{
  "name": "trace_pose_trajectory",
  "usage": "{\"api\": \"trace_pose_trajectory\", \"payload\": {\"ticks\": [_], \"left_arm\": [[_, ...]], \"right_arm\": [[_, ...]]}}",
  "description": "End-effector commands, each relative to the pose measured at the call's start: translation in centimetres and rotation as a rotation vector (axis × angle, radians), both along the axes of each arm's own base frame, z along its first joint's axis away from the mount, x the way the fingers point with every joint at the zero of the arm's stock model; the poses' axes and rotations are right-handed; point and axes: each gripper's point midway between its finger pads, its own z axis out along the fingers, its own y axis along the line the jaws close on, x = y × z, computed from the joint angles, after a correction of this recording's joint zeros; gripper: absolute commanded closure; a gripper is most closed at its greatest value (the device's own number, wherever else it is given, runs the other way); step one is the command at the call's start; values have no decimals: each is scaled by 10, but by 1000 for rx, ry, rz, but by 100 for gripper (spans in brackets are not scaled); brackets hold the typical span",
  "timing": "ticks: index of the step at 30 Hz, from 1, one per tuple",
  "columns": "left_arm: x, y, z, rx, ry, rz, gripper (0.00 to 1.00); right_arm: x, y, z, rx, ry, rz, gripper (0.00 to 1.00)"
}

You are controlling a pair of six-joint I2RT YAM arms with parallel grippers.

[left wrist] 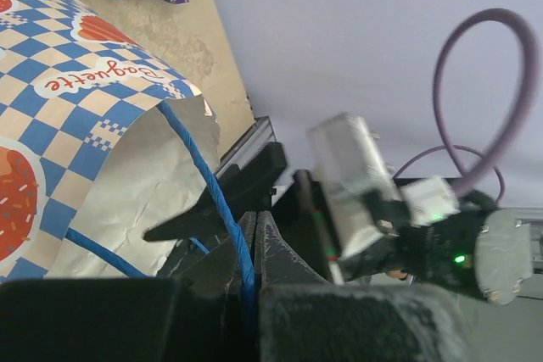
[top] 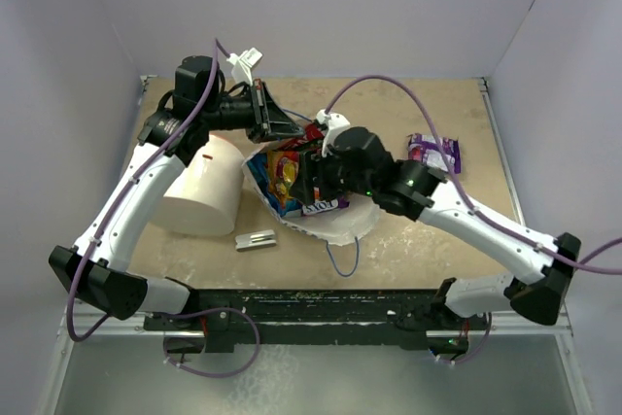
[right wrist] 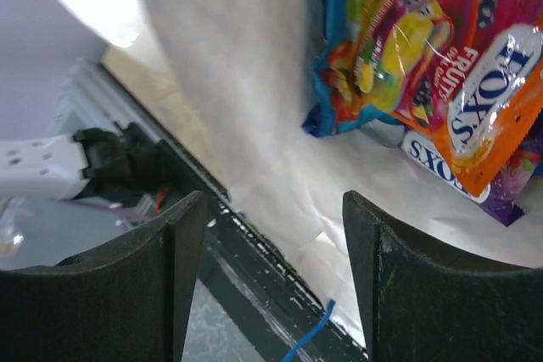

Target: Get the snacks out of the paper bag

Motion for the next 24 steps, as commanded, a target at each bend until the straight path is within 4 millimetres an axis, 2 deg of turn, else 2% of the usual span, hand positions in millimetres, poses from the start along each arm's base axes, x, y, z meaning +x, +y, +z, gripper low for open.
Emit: {"api": "trace_pose_trajectory", "payload": {"ticks": [1, 4, 10, 15, 18, 24], "left_arm": [[-7, -1, 29, -51, -88, -14, 100], [-7, -1, 28, -49, -87, -11, 100], [-6, -2, 23, -40, -72, -21, 100], [-7, -2, 26, -44, -76, -23, 100], [-8, -1, 26, -41, -77, -26, 100], [-7, -2, 25, -39, -71, -33, 100]], "right_arm": [[44, -18, -21, -38, -8, -350, 33], [64, -32, -44, -78, -54, -482, 40], [86, -34, -73, -176, -80, -582, 62], [92, -44, -91, -200, -70, -686, 64], [93, -53, -102, -239, -61, -731, 61], [96, -49, -120, -280, -74, -701, 60]]}}
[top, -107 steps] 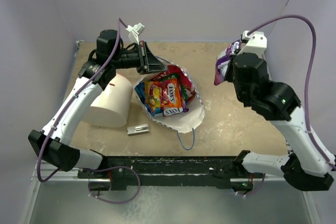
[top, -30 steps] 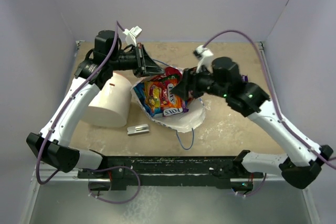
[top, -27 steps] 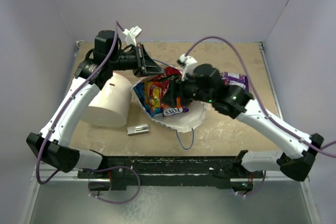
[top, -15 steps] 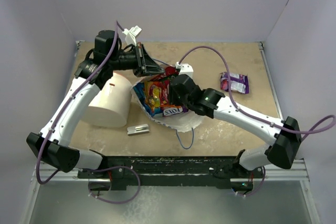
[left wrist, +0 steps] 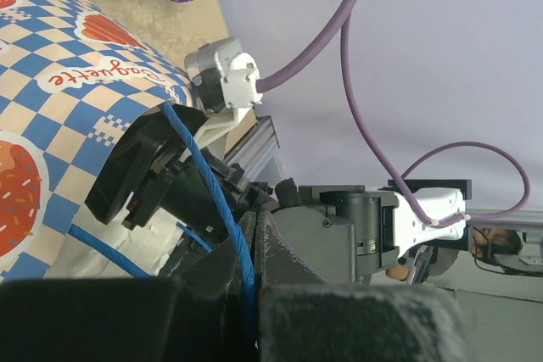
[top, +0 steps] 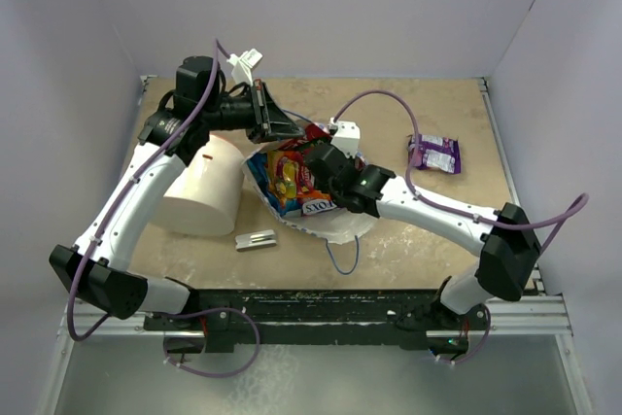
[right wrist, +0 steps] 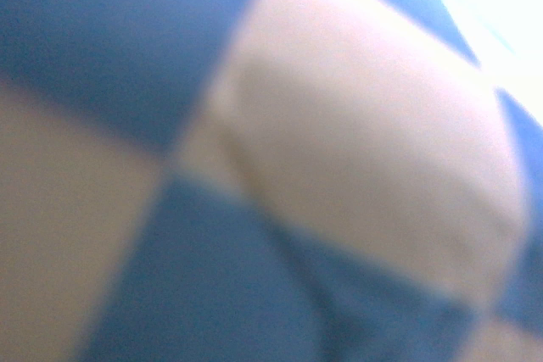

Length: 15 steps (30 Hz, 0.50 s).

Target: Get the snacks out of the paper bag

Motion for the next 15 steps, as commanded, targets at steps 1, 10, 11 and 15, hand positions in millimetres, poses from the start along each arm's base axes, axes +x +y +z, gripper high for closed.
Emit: {"api": "trace_pose_trajectory", "payload": {"ticks": [1, 10, 11, 15], "left_arm": [[-8, -3, 26, -44, -77, -40, 100], [-8, -4, 25, -43, -71, -54, 100], [-8, -4, 25, -44, -72, -54, 100], [-7, -5, 26, -46, -72, -55, 100]], "right_arm": [[9, -2, -8, -24, -34, -36, 60], [10, 0, -27, -52, -14, -32, 53], [10, -2, -29, -57, -9, -39, 51], [8, -6, -35, -75, -11, -38, 47]]}}
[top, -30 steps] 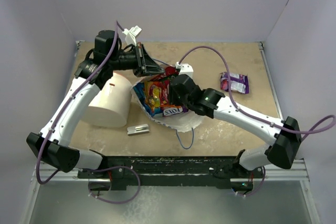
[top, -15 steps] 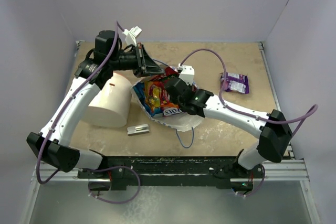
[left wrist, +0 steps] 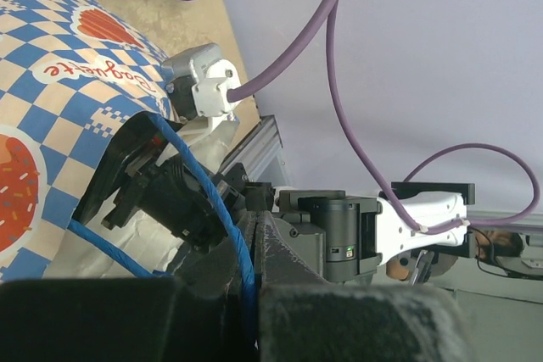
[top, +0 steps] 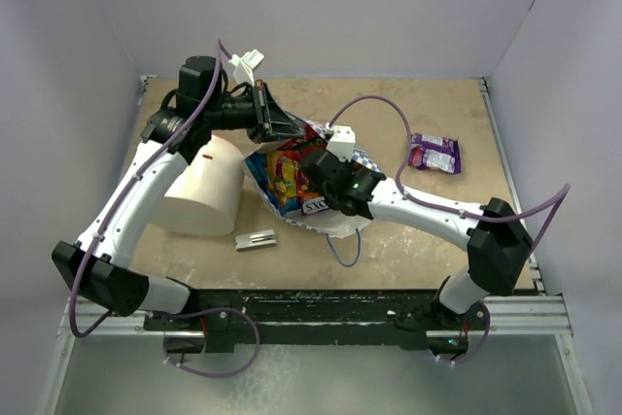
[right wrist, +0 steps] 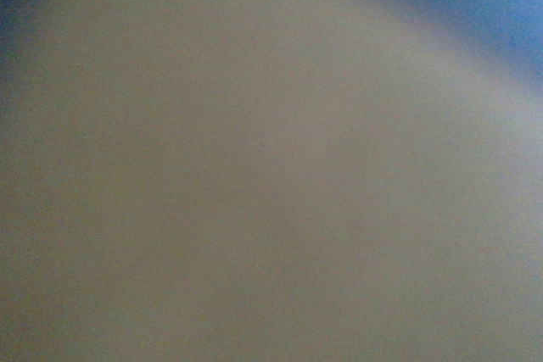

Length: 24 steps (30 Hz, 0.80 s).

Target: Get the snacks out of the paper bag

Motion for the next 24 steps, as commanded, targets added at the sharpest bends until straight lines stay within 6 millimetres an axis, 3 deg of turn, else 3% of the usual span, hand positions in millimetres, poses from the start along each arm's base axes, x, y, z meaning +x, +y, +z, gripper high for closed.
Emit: {"api": "trace_pose_trajectory", "payload": {"ticks": [1, 9, 20, 24], "left_arm": [[-11, -3, 32, -56, -83, -52, 100], [-9, -4, 31, -57, -78, -51, 100], [-5, -5, 27, -52, -62, -45, 100], [-5, -5, 27, -51, -61, -45, 100]], "right_arm": [[-1, -8, -14, -41, -1, -9, 47], [1, -7, -29, -64, -9, 33, 39], [7, 43, -27, 97, -67, 221, 42], [11, 42, -41, 63, -54, 197, 44]]}}
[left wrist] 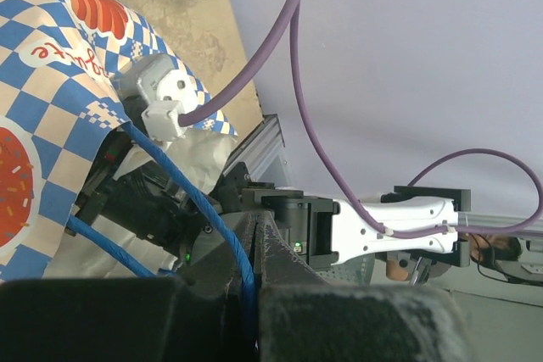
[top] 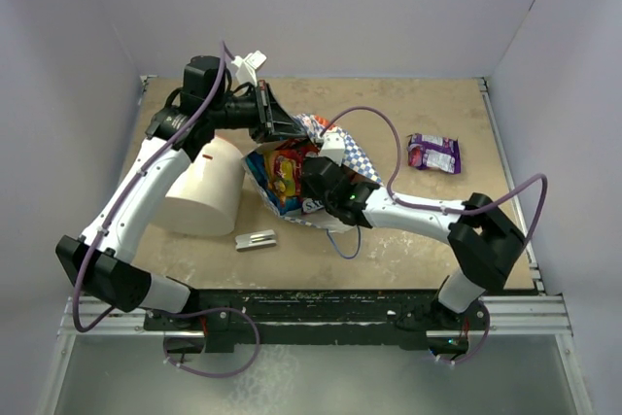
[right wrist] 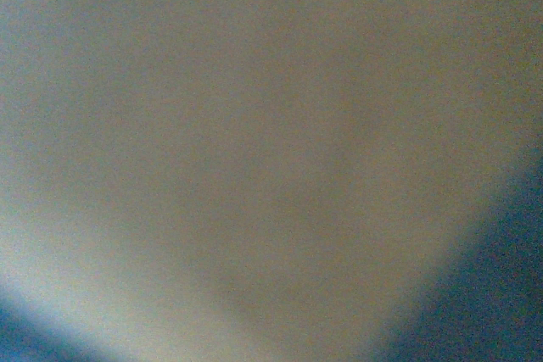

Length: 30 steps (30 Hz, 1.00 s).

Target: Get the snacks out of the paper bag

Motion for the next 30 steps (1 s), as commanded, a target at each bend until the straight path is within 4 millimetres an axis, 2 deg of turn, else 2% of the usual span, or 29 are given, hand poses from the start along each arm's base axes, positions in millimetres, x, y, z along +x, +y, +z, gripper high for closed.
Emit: {"api": "trace_pose_trajectory", "payload": {"ticks": [1, 3, 5, 6, 8, 11, 12, 15, 19, 24, 30], "left_arm": [[-11, -3, 35, -59, -81, -44, 100], [-11, -3, 34, -57, -78, -44, 100], [-12, -2, 33, -54, -77, -43, 100], [-12, -2, 33, -53, -77, -43, 100], [-13, -2, 33, -51, -77, -43, 100], [-14, -1, 32, -47, -78, -42, 100], [-14, -1, 31, -45, -76, -41, 100], [-13, -1, 31, -43, -81, -35, 100], [-11, -1, 32, -41, -93, -33, 100], [-10, 0, 28, -28, -96, -30, 100], [-7, 0, 28, -27, -105, -22, 100]], "right_arm": [[6, 10, -13, -15, 5, 29, 43], [8, 9, -18, -48, 16, 15, 42], [9, 5, -21, -79, 24, 4, 46], [9, 4, -21, -84, 23, 1, 52], [9, 2, -14, -81, 8, 4, 71], [10, 0, 7, -80, -34, 23, 95], [10, -1, 15, -89, -46, 32, 100], [4, 2, 30, -95, -26, 80, 100], [-18, 17, 44, 9, 2, 219, 100], [-40, 10, 65, 99, 15, 252, 100], [-63, 5, 106, 183, 20, 317, 100]]}}
